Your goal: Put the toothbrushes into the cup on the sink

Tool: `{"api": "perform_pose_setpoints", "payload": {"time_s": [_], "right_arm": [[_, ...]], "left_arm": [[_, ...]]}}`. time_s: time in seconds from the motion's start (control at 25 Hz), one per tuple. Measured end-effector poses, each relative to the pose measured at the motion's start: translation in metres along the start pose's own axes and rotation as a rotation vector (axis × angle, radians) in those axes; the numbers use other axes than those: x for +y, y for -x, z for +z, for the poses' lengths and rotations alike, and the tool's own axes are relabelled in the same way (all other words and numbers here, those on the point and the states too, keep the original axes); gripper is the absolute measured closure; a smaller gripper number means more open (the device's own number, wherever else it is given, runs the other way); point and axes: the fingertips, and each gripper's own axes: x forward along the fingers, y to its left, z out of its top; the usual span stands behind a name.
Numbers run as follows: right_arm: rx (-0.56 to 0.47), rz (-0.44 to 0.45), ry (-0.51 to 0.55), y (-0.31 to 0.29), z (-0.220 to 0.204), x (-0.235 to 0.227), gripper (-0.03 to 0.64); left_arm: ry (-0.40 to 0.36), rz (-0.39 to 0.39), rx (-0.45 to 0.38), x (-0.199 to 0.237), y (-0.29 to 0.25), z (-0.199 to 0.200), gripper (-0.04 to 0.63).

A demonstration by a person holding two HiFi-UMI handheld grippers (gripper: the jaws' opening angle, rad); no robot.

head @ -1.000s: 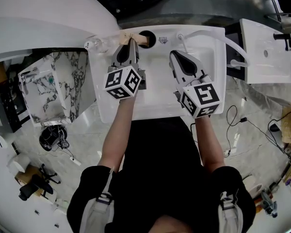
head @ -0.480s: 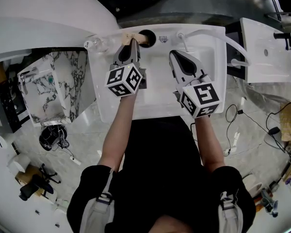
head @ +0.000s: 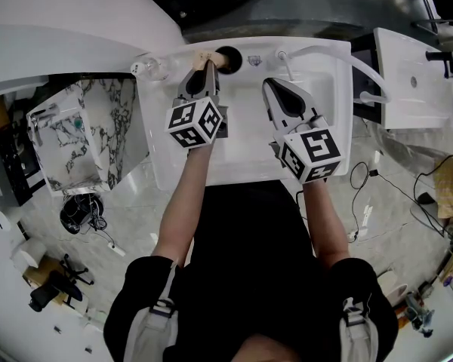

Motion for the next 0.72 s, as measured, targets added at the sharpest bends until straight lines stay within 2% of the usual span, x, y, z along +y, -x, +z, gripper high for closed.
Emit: {"api": "perform_pose_setpoints", "payload": {"time_s": [0.72], "right_arm": [[-0.004, -0.001, -0.001, 0.0015, 0.0015, -0.0022, 0.584]], "left_arm": [[-0.029, -0.024, 0.047, -0.0037, -0.0065, -0.0094, 0.563]]}}
